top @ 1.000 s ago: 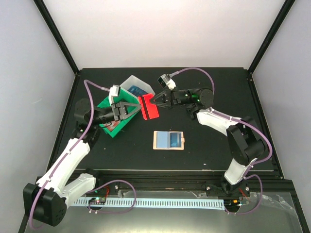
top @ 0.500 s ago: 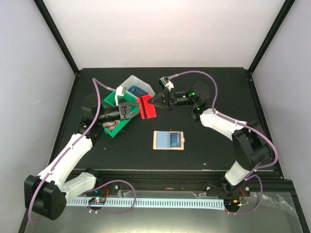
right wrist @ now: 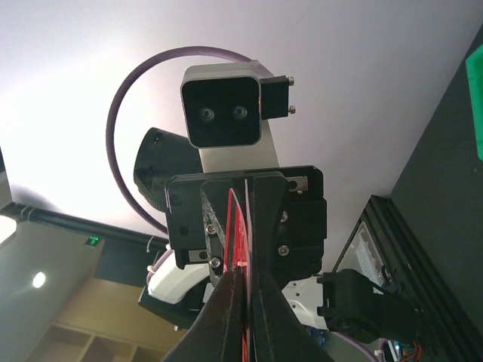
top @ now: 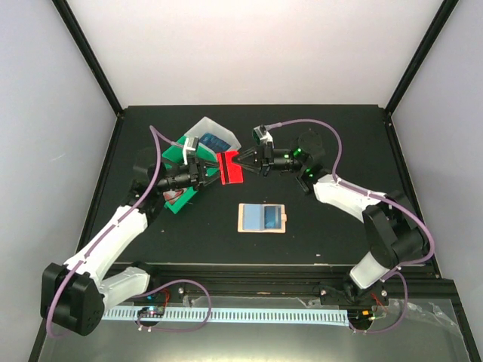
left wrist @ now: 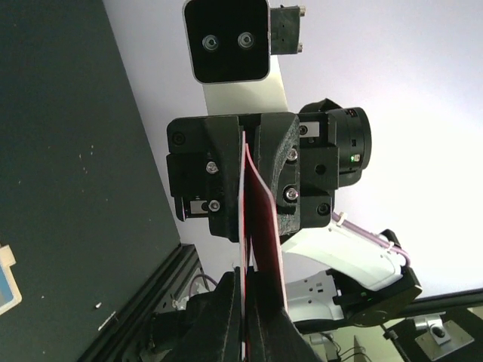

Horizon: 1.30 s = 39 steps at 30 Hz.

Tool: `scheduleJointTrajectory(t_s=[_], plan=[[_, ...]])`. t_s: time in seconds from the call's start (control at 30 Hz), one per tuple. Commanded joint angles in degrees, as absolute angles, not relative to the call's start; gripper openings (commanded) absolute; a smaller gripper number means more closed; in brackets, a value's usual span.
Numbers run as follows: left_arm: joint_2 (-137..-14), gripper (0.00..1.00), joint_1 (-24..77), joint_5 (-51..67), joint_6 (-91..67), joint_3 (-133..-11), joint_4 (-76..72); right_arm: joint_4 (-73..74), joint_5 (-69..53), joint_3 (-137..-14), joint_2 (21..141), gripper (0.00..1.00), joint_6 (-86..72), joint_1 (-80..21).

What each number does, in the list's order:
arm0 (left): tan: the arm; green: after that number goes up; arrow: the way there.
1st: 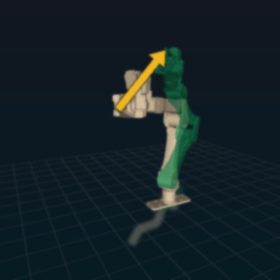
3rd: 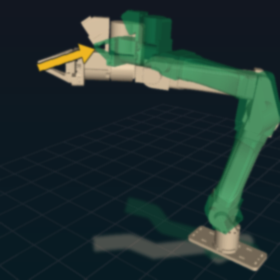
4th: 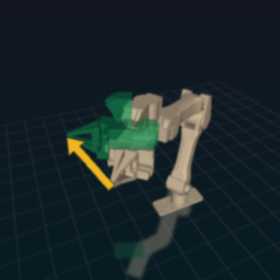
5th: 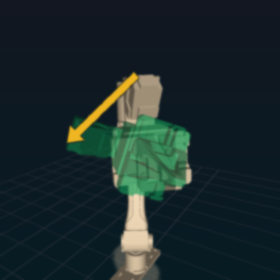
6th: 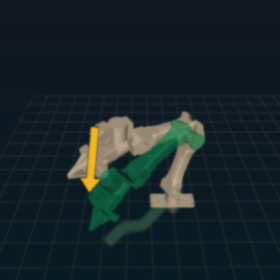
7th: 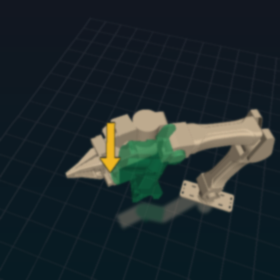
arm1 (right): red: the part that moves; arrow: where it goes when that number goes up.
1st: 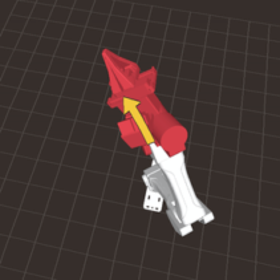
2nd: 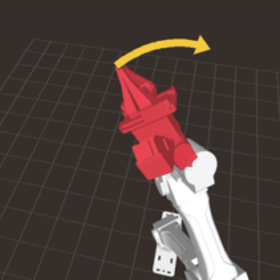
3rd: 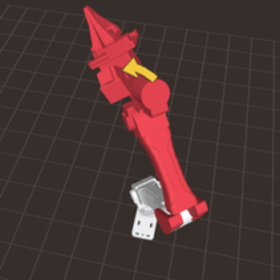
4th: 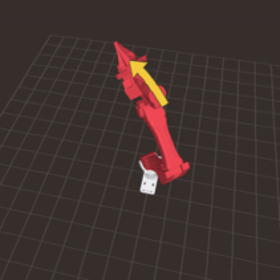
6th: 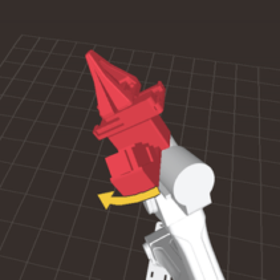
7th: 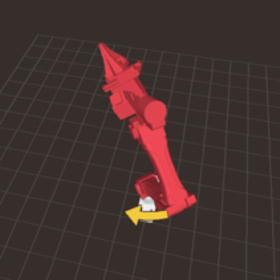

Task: Put the credit cards into the card holder
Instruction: Pick up the credit card from the storage box.

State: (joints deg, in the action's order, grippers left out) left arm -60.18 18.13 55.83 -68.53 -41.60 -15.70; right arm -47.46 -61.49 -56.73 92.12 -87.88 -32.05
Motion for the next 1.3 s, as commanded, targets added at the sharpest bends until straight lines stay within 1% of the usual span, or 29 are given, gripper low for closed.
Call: scheduleJointTrajectory(t_s=[0.0, 0.17, 0.27, 0.37, 0.6, 0.7, 0.8, 0.97, 1.13, 1.2, 1.27], plan=[[-61.00, 0.01, 18.20, 56.22, -73.37, -41.60, -18.22, -51.10, -56.85, -53.79, 92.74, 0.06, -91.44, -29.87], [-62.43, 0.02, 18.00, 56.14, -75.08, -40.42, -19.75, -57.20, -57.16, -52.08, 94.42, 0.06, -95.08, -29.53], [-62.52, 0.02, 17.72, 55.77, -75.15, -40.17, -19.66, -54.38, -57.15, -52.03, 93.63, 0.07, -93.27, -29.44], [-62.49, 0.02, 17.29, 55.55, -74.85, -40.23, -19.20, -51.66, -57.13, -51.74, 92.85, 0.11, -90.82, -29.03], [-62.54, 0.02, 16.89, 55.28, -74.30, -40.10, -18.02, -51.24, -56.76, -51.37, 92.51, 0.10, -90.59, -28.65], [-62.49, 0.02, 16.58, 55.00, -73.76, -39.99, -17.51, -50.69, -56.51, -51.30, 92.53, 0.07, -90.29, -28.57], [-61.90, 0.02, 15.86, 54.25, -71.63, -40.14, -14.57, -49.80, -56.12, -50.71, 92.16, 0.06, -89.40, -28.03], [-59.47, 0.02, 14.09, 52.84, -65.11, -39.84, -4.51, -44.78, -55.81, -48.98, 90.01, 0.05, -84.34, -26.16], [-56.95, 0.02, 12.92, 50.98, -56.18, -39.38, 4.90, -38.38, -55.52, -46.10, 87.22, 0.01, -77.90, -23.68], [-56.99, 0.02, 13.12, 50.98, -52.25, -39.33, 6.80, -33.18, -55.08, -44.58, 85.71, 0.01, -72.41, -23.00], [-57.68, 0.02, 13.97, 50.68, -48.52, -39.28, 8.35, -24.56, -52.93, -43.14, 84.17, 0.01, -64.28, -22.62]])
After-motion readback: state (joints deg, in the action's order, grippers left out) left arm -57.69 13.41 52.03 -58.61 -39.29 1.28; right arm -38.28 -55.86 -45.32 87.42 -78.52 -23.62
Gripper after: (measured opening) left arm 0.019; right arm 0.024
